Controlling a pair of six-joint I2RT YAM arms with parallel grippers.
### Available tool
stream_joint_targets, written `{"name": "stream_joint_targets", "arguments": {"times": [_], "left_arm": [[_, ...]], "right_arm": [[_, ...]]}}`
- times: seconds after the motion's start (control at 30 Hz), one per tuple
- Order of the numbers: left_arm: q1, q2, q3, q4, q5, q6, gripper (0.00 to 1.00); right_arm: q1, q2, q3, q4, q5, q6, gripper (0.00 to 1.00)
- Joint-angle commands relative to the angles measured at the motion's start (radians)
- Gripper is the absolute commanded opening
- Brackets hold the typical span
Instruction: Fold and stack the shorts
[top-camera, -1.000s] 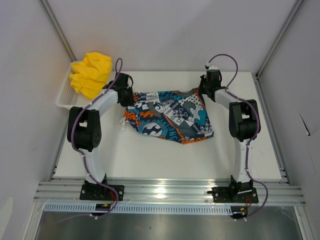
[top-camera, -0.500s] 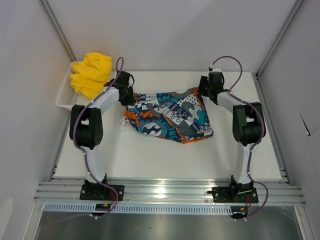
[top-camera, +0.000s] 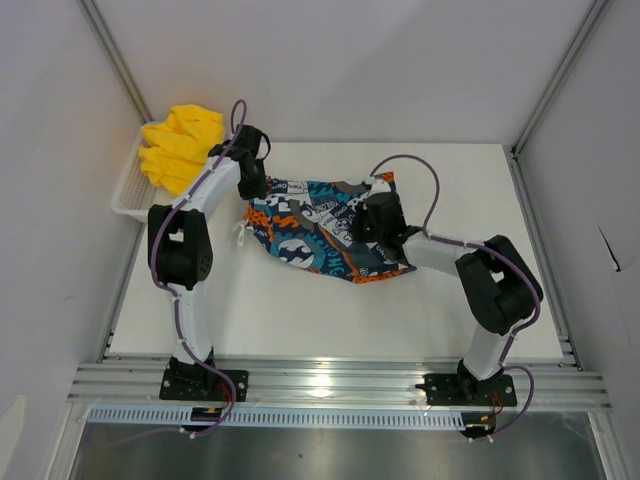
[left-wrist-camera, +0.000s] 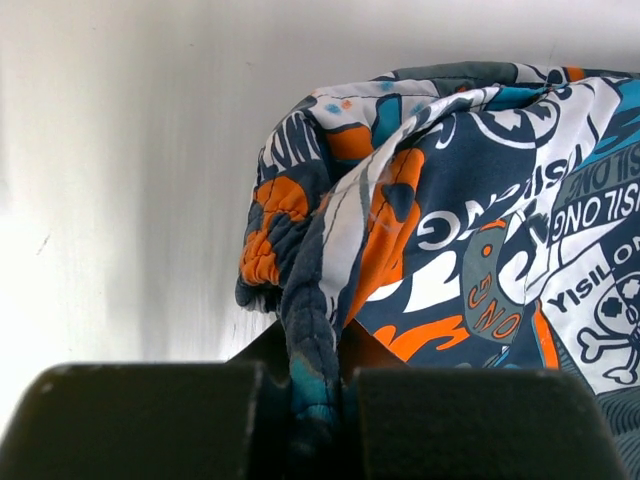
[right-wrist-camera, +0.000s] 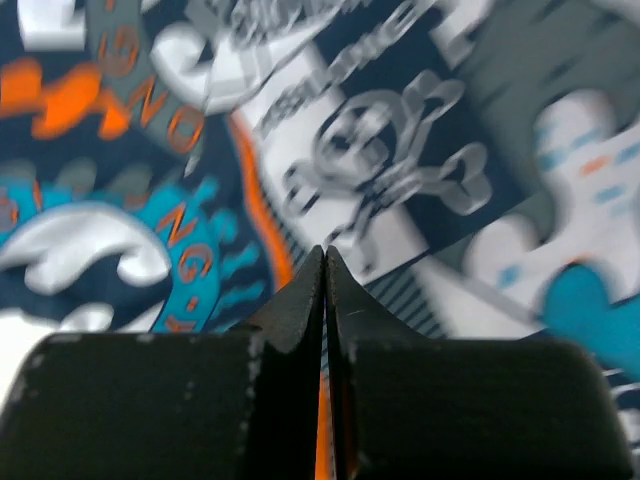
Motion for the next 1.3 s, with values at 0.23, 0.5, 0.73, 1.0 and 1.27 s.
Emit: {"name": "stream_joint_targets", "arguments": {"times": [0.23, 0.5, 0.73, 1.0, 1.27], "left_arm": [[-0.004, 0.016, 0.104, -0.104, -0.033, 0.012, 0.00], [-0.004, 0.023, 0.147, -0.162, -0.052, 0.021, 0.00], [-0.030, -0.013, 0.134, -0.217, -0.070, 0.001, 0.00], [-0.038, -0.092, 0.122, -0.251, -0.044, -0.037, 0.00], [-0.094, -0.087, 0.254, -0.395, -0.185, -0.049, 0.00]], "right_arm": [[0.170, 0.073, -0.015, 0.000, 0.097, 0.050, 0.00], [0.282, 0.176, 0.000, -0.023, 0.188, 0.089, 0.00], [0.359, 0.260, 0.054, 0.008, 0.172, 0.114, 0.00], [0.468, 0.340, 0.186, -0.003, 0.142, 0.151, 0.00], [0.485, 0.310, 0.215, 0.022, 0.077, 0.174, 0.09]]}}
